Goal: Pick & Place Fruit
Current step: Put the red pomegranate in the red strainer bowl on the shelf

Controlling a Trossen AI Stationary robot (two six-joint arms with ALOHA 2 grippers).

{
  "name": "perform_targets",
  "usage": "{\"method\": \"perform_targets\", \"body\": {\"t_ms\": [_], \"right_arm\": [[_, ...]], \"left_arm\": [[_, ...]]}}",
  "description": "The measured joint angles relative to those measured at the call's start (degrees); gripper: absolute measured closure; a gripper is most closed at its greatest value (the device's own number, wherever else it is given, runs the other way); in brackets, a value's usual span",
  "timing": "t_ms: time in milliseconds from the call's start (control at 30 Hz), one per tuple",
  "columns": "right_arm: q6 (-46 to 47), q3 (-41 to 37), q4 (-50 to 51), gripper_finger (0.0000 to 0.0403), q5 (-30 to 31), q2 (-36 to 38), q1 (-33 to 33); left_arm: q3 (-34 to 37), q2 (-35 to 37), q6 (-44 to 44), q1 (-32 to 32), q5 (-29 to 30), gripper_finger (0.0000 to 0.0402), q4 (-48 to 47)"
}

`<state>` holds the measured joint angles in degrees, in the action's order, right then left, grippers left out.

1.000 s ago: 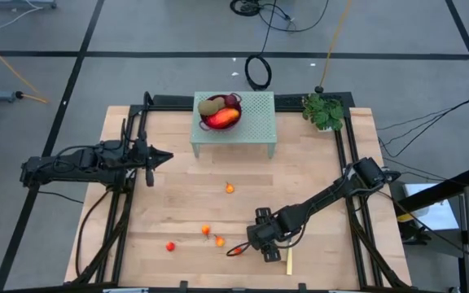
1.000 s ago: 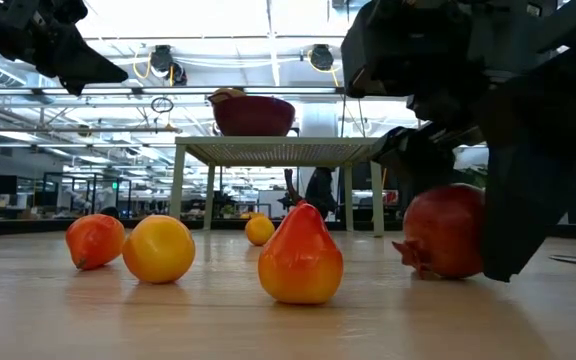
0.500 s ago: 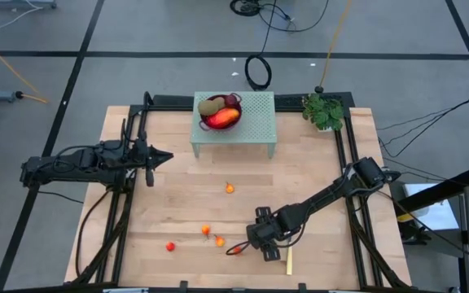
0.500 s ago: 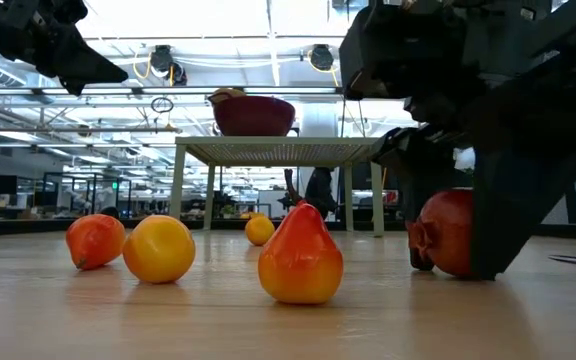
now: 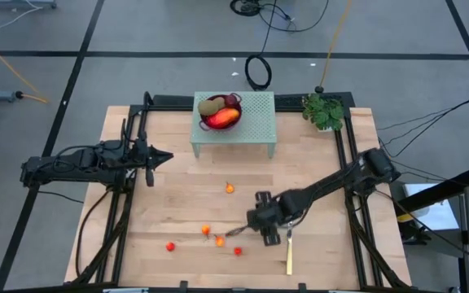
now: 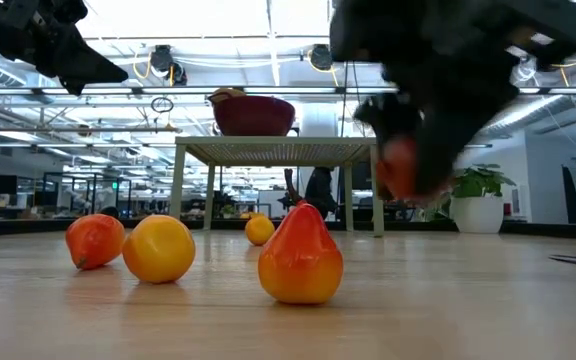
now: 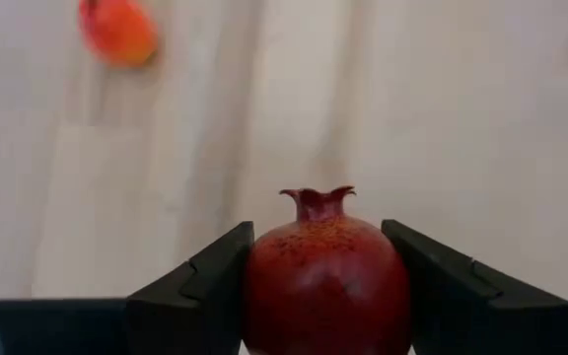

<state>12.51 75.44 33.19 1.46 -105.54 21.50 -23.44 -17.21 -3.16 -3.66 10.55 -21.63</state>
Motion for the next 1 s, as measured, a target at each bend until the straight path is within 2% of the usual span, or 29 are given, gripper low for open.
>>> {"method": "perform_targets", "body": {"t_ms": [267, 500, 733, 1000], "right_arm": [[-4.6, 0.0, -4.0, 0.0202, 7.7, 12.6, -7.7], [-6.3, 0.0, -21.6, 0.0203, 9.2, 20.6, -16.3], [-10.7, 0.0, -41.2, 0.0203, 9.0, 21.4, -22.8], [-15.3, 0.0, -50.1, 0.0203, 10.5, 19.4, -27.3]], "left_arm": [[0.0, 0.0, 0.0, 0.0, 0.0, 0.0380, 0.0], [0.0, 0.0, 0.2, 0.0, 0.0, 0.0380, 0.0], [0.0, 0.0, 2.8, 0.0, 0.0, 0.0380, 1.9], [0.0, 0.0, 2.8, 0.0, 0.0, 0.0380, 2.6]]}}
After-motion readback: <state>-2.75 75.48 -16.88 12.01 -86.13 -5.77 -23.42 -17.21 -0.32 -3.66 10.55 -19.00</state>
